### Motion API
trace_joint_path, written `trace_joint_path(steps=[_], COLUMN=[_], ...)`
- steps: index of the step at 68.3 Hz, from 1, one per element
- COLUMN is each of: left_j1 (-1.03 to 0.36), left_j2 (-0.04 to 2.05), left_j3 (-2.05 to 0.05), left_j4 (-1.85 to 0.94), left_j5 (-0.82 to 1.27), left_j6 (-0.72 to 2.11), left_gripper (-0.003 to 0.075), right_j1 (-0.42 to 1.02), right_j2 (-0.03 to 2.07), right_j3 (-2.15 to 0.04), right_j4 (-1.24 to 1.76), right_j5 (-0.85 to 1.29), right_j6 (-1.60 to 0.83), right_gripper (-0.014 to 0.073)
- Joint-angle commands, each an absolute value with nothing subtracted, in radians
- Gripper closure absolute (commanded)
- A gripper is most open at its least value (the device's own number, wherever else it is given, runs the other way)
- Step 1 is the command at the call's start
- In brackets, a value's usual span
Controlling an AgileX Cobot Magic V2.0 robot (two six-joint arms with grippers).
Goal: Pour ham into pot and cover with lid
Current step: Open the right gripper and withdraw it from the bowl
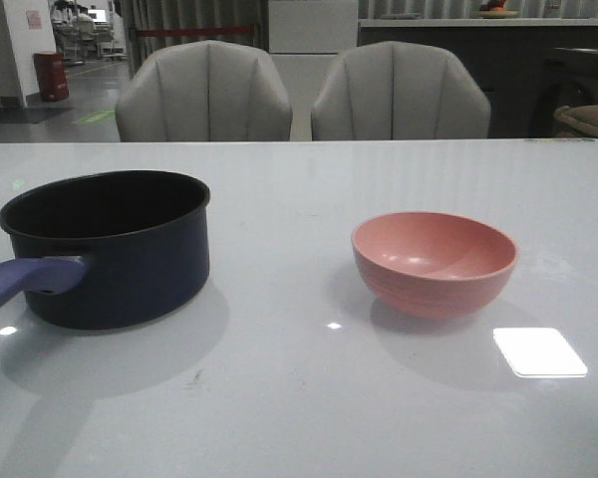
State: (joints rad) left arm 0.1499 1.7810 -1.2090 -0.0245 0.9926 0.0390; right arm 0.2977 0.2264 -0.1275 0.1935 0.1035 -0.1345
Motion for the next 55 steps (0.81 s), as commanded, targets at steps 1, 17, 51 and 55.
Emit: trace_joint_path(steps=[1, 17, 51, 55], left_j1=[0.151, 0.154, 0.154, 0.154], left_j2=[1.764, 1.821, 1.812, 1.801], left_j3=[-1.244, -1.278, -1.354, -1.395], left_j4=[-0.04, -0.058, -0.058, -0.058], left_j5=[0.967, 0.971, 0.998, 1.019], left_j6=[0.043, 0.043, 0.045, 0.067], left_gripper=[0.0113, 0.0132, 0.0442, 0.0442], right_j1=[0.298, 0.298, 0.298, 0.298], right_j2=[0.232, 0.232, 0.232, 0.232], right_j3=[-0.158, -0.158, -0.158, -0.158], right_j4=[0.188, 0.188, 0.188, 0.188], right_j5=[0.018, 0.018, 0.018, 0.018], right_j6=[-0.149, -0.149, -0.149, -0.149], right_gripper=[0.0448, 0.0448, 0.0448, 0.0448])
